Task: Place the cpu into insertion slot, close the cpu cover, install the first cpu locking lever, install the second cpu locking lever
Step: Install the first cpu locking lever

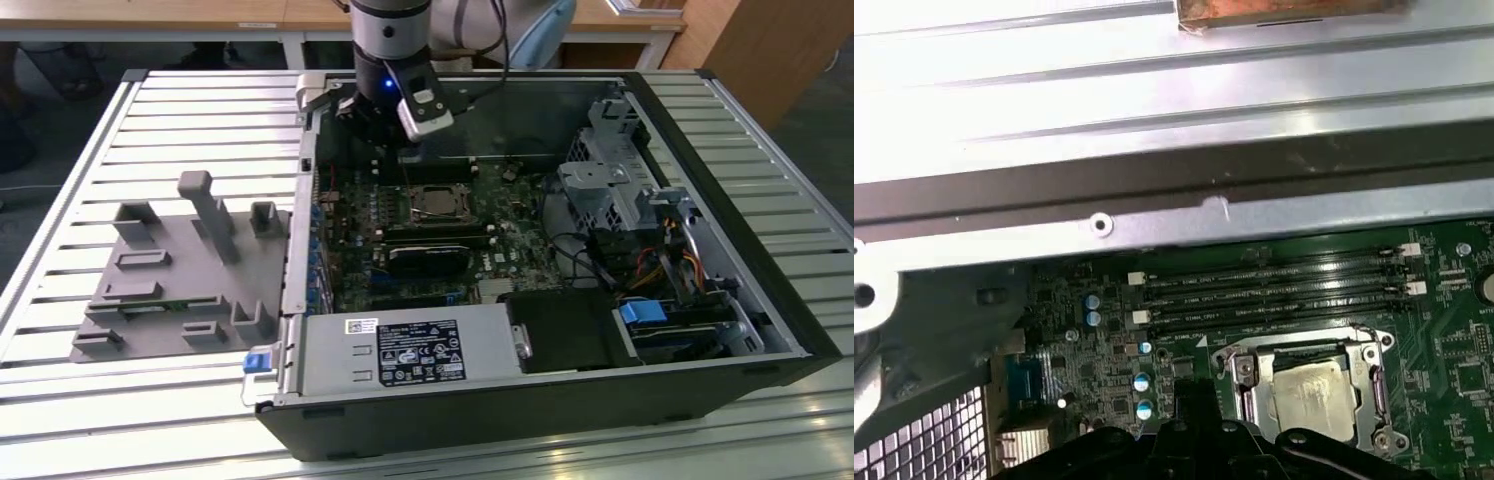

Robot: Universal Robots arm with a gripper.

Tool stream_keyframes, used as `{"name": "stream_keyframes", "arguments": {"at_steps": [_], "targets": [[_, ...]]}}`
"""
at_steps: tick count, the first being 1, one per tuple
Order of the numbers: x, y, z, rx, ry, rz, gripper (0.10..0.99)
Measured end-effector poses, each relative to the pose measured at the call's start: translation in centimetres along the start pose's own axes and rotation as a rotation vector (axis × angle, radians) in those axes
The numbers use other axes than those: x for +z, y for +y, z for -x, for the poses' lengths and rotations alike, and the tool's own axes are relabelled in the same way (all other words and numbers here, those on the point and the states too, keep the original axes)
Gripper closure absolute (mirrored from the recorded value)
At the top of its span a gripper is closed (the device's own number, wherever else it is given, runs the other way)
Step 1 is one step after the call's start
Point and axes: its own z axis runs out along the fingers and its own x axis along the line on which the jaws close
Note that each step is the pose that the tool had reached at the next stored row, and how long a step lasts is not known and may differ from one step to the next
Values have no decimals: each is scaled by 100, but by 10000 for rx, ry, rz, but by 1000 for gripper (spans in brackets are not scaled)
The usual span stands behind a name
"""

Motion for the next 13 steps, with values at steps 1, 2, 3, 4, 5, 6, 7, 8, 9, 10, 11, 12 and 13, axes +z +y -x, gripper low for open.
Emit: {"name": "stream_keyframes", "arguments": {"at_steps": [1,2,3,4,5,6,7,8,9,10,11,12,13], "targets": [[2,14,-2,-5,0,1,980],[3,29,-4,-6,1,0,980],[5,44,-5,-8,0,1,980],[7,58,-7,-16,1,2,980],[8,70,-9,-29,2,1,980],[10,79,-10,-45,3,1,980],[10,86,-8,-56,5,1,980],[11,93,-3,-63,6,0,980],[13,100,5,-70,6,1,980],[14,106,17,-76,8,1,980],[15,112,33,-79,8,1,980],[17,116,52,-81,8,0,980],[18,120,75,-83,8,0,980]]}}
